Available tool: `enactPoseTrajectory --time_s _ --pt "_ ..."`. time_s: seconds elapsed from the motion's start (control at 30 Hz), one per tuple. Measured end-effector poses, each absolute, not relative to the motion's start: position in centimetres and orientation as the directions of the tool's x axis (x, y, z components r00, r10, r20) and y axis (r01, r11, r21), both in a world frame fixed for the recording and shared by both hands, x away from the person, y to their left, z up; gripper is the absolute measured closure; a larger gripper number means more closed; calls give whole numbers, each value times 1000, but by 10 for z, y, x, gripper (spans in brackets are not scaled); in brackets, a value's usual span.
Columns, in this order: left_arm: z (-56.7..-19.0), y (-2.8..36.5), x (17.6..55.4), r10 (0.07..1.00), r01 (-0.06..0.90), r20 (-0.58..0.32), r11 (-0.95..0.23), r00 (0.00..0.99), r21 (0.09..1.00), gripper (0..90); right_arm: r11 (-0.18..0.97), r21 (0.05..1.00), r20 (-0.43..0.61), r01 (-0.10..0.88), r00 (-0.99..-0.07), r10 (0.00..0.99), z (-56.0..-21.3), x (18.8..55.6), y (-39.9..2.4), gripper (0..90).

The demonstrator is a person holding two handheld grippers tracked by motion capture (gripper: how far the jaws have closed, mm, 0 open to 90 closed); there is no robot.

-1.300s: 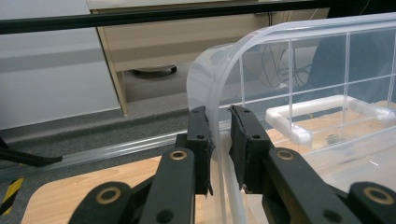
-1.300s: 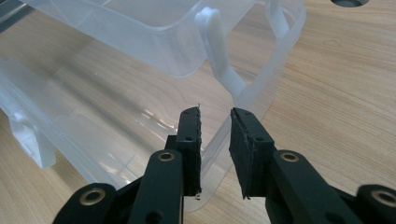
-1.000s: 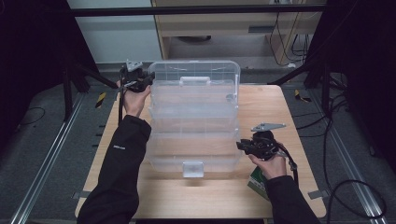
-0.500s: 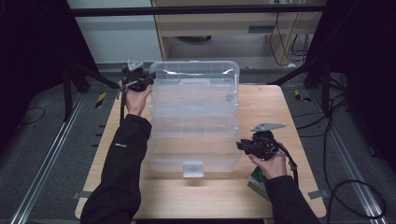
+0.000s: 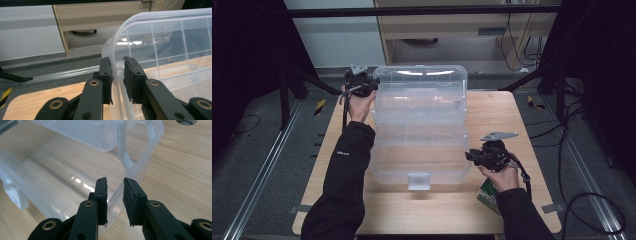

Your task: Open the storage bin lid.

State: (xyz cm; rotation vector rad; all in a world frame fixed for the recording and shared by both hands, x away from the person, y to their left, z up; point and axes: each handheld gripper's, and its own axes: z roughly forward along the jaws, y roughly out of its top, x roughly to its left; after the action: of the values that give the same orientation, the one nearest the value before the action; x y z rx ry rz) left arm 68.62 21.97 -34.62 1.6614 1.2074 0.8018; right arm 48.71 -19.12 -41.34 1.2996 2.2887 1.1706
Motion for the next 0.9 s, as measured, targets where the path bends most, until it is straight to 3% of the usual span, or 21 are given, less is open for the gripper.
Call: enactPoseTrajectory --time_s 0.63,0.7,0.77,0.9 --pt "-348 225 689 946 387 -17 -116 324 915 740 292 751 132 593 -567 813 -413 486 -190 738" --pt "-349 227 689 946 393 -17 -118 324 912 715 294 751 127 591 -566 814 -413 486 -189 738" --pt "-351 233 686 940 388 -76 -63 332 919 675 302 754 116 584 -570 813 -412 486 -188 742" --pt "-350 242 674 937 395 -71 -75 343 916 659 309 753 109 581 -573 812 -412 486 -187 738"
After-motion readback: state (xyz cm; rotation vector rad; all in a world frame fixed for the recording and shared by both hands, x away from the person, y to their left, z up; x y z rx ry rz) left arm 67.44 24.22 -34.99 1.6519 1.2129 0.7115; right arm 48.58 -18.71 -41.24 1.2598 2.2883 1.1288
